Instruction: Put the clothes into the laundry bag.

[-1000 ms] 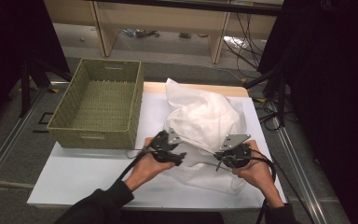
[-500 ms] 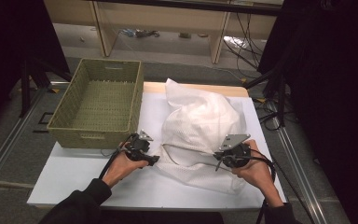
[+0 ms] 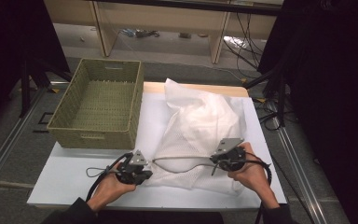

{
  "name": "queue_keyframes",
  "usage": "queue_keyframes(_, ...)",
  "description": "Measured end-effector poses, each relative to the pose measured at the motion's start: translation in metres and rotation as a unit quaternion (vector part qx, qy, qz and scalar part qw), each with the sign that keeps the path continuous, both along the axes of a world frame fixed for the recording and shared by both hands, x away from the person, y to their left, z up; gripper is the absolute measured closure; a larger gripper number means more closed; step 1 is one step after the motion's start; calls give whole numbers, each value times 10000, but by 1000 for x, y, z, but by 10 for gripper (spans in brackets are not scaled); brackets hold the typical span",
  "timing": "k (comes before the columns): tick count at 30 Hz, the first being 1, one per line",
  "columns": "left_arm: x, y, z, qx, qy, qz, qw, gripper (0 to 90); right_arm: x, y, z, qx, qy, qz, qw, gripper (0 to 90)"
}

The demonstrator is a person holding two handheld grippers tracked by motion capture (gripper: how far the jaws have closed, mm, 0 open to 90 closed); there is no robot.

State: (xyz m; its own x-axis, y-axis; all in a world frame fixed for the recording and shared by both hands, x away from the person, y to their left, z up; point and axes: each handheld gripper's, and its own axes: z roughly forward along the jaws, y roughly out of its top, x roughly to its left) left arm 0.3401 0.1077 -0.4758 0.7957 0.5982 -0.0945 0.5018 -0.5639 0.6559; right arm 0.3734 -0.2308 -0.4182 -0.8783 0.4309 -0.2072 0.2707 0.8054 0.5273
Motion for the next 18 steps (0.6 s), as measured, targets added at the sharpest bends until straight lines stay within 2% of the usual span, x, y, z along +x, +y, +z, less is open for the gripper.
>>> queue_keyframes(2,-2,4,0,-327,142,94,9993,887,-1,10,-19,-238,201,64,9995,900)
queue_keyframes(3,-3,5,1,-327,113,64,9994,887,-1,13,-29,-358,383,154,9985,900)
queue_keyframes(4,-5,4,1,-221,53,68,9997,887,0,16,-36,-434,518,181,9975,900)
queue_keyframes(5,-5,5,2,-160,-10,41,9999,887,1,16,-39,-461,556,167,9972,900)
queue_keyframes(6,-5,5,2,-249,91,35,9996,887,3,16,-38,-433,540,128,9975,900)
queue_keyframes(7,-6,4,2,-236,48,65,9997,887,5,14,-33,-340,495,77,9982,900)
queue_keyframes(8,-6,4,2,-244,48,-25,9997,887,4,12,-30,-313,437,27,9986,900)
queue_keyframes(10,-7,2,0,-61,-23,-37,10000,885,4,7,-26,-278,342,9,9990,899)
queue_keyframes(11,-6,0,-1,-45,5,-98,9999,883,5,4,-26,-279,285,-12,9992,898)
queue_keyframes(13,-5,-1,-1,9,-70,-152,9999,880,6,1,-28,-258,370,-114,9989,895)
queue_keyframes(14,-5,-3,-2,-23,-16,-74,10000,879,7,0,-30,-267,332,-92,9990,888)
queue_keyframes(18,-4,-1,-2,55,-81,-98,9999,859,8,-4,-30,-139,296,-194,9993,794)
